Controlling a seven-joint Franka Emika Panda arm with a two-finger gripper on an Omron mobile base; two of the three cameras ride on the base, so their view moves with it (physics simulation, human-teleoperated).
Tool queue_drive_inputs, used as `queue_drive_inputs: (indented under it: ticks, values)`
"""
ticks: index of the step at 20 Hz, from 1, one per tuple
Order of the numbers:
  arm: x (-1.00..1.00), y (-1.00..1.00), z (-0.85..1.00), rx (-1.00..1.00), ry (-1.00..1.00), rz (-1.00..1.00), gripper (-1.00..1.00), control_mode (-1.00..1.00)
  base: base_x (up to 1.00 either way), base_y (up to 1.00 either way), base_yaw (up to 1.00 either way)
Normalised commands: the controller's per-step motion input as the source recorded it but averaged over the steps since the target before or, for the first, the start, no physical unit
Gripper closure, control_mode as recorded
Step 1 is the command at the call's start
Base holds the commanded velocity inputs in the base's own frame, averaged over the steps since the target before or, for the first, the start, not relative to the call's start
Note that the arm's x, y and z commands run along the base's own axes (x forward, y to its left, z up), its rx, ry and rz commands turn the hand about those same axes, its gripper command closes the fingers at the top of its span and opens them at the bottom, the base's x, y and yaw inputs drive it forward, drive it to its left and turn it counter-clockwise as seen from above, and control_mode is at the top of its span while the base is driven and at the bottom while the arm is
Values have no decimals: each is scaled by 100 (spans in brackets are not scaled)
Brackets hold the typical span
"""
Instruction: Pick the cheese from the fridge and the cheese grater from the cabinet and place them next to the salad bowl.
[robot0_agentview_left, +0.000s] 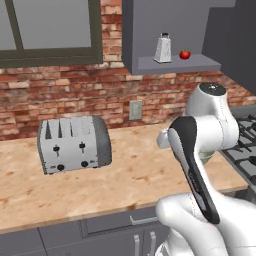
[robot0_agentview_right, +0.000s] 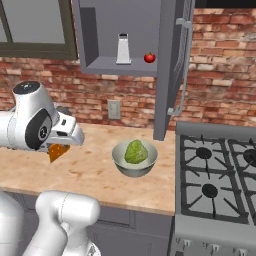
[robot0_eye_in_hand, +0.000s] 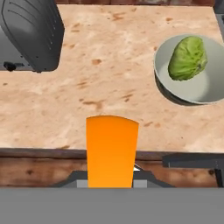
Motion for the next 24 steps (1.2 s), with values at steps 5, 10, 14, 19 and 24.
queue_drive_inputs:
  ticks: [5,10,14,19,24]
  values:
    - [65,0,-9,0,7,0,100,-100,0,0,0]
    - [73,0,-23,0,0,0,100,-100,0,0,0]
    - [68,0,-35,0,0,0,100,-100,0,0,0]
    - [47,0,-39,0,-3,0,100,-100,0,0,0]
    - [24,0,-21,0,-4,0,100,-100,0,0,0]
